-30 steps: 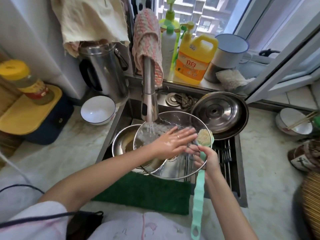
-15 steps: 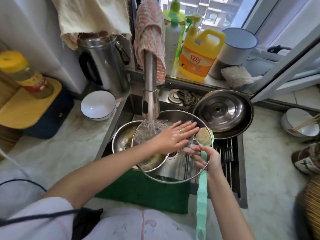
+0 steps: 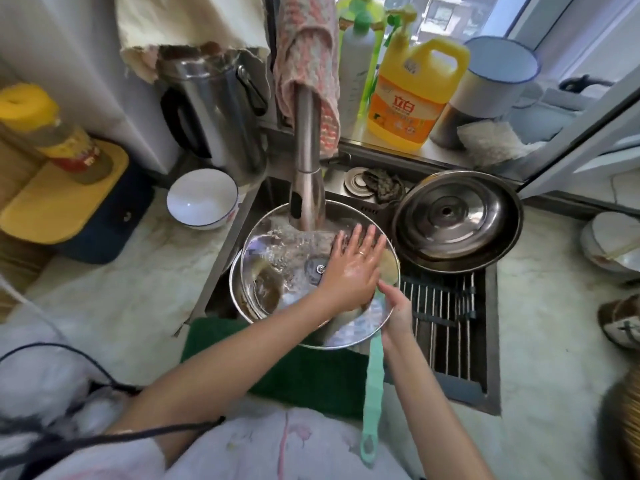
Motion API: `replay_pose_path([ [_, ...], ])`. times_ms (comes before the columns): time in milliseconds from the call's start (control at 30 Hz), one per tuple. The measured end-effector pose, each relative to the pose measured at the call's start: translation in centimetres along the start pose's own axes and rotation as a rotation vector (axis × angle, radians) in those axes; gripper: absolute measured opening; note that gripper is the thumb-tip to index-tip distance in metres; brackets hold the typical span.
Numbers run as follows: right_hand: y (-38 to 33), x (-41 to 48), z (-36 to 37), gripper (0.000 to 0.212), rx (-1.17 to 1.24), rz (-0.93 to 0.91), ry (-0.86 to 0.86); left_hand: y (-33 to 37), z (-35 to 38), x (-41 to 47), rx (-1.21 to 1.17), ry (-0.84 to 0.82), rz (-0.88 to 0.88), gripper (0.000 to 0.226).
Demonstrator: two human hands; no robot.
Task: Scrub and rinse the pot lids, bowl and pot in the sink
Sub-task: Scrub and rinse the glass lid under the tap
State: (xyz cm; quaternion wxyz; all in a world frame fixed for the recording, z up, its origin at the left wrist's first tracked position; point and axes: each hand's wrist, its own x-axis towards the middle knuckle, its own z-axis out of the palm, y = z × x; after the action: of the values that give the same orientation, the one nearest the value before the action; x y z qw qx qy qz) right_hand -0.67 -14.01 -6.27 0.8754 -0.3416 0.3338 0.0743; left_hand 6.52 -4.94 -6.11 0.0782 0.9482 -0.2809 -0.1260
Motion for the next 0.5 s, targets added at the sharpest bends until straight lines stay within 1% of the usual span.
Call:
replay_pose_path([
  [33, 0.4, 0.2, 0.3, 0.037, 0.054, -0.008, 0.004, -0.4, -0.1, -0.3, 0.059, 0.011, 0.067, 0.059],
  [67, 0.6, 0.3, 0.6, 0.033, 0.106, -0.012, -0.014, -1.1, -0.2, -0.9, 0.113, 0.016, 0.17, 0.059],
  [100, 0.8, 0.6, 0.6, 0.031, 0.147, -0.021, -0.043, -1.9, -0.3, -1.7, 0.158, -0.006, 0.289, 0.058],
  [133, 0.9, 1.0, 0.6, 0.035, 0.18, -0.014, -0.066, -2.9, -0.4, -2.8, 0.185, -0.051, 0.389, 0.056],
  [167, 0.9, 1.2, 0.7, 0.038, 0.194, 0.008, -0.065, -3.8, -0.5, -3.9, 0.191, -0.102, 0.458, 0.055],
  [233, 0.8, 2.5, 0.3, 0.039, 0.203, 0.009, -0.024, -5.8, -0.9, -6.0, 0.209, -0.178, 0.506, 0.054],
  [300, 0.7, 3.8, -0.2, 0.032, 0.192, -0.004, -0.017, -8.2, -1.2, -7.5, 0.252, -0.152, 0.468, 0.057],
  [367, 0.8, 5.0, -1.0, 0.04, 0.196, -0.009, -0.077, -10.5, -1.6, -8.4, 0.227, -0.073, 0.34, 0.055],
  [433, 0.8, 5.7, -1.7, 0.042, 0.226, -0.013, -0.12, -11.7, -1.8, -8.6, 0.175, 0.021, 0.163, 0.054],
  [467, 0.7, 5.9, -1.8, 0.041, 0.215, -0.005, -0.103, -11.9, -1.8, -8.6, 0.103, 0.035, 0.048, 0.056],
  [500, 0.6, 6.0, -1.7, 0.04, 0.21, 0.004, -0.067, -11.8, -1.9, -8.3, -0.032, 0.027, -0.083, 0.061],
])
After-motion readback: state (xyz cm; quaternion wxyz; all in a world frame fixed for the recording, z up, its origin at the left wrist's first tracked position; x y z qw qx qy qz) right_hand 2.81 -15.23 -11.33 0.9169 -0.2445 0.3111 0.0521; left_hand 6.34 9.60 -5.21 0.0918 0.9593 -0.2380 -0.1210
